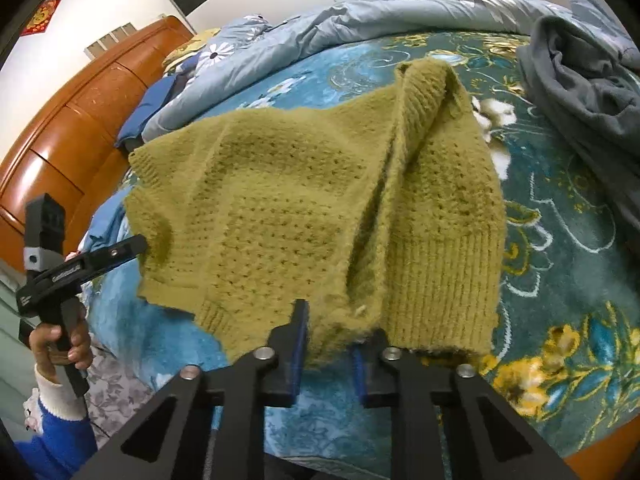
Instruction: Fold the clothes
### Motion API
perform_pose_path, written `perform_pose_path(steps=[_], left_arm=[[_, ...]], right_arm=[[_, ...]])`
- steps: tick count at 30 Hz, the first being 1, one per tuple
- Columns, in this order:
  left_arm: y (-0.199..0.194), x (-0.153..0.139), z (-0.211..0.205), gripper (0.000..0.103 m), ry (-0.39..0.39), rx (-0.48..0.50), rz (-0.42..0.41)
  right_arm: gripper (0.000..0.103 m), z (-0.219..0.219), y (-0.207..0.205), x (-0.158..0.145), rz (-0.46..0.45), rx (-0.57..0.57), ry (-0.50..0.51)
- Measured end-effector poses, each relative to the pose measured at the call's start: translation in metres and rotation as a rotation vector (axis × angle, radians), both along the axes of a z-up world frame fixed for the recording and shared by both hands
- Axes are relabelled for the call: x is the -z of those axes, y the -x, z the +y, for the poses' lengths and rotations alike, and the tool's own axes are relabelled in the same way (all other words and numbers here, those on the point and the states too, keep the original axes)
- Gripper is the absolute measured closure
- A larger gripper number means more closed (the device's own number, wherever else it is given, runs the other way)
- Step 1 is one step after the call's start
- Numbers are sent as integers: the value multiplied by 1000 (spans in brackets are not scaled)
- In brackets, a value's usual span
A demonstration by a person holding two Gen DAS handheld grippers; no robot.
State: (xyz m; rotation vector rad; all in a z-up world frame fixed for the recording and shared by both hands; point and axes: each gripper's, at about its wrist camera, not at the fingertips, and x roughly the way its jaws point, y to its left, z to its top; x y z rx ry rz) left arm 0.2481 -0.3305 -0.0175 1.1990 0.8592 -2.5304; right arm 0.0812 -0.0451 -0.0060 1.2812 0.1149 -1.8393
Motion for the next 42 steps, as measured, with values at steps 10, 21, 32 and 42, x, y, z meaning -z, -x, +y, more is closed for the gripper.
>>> perform_pose_path(steps=[10,21,32,42], left_arm=[[11,-14,-18,93,-40,36,133],[73,-112,-124,93,42,-56,349],[216,-63,-215,93,127,-141,143],[285,28,-263,93,36,-204,-7]], right_arm=[[91,2,13,-25,-30,-46,100],[91,-50,133,-129,70,4,352],[92,-196,289,-97,98,136,176],[92,-239,354,0,18,217,38]])
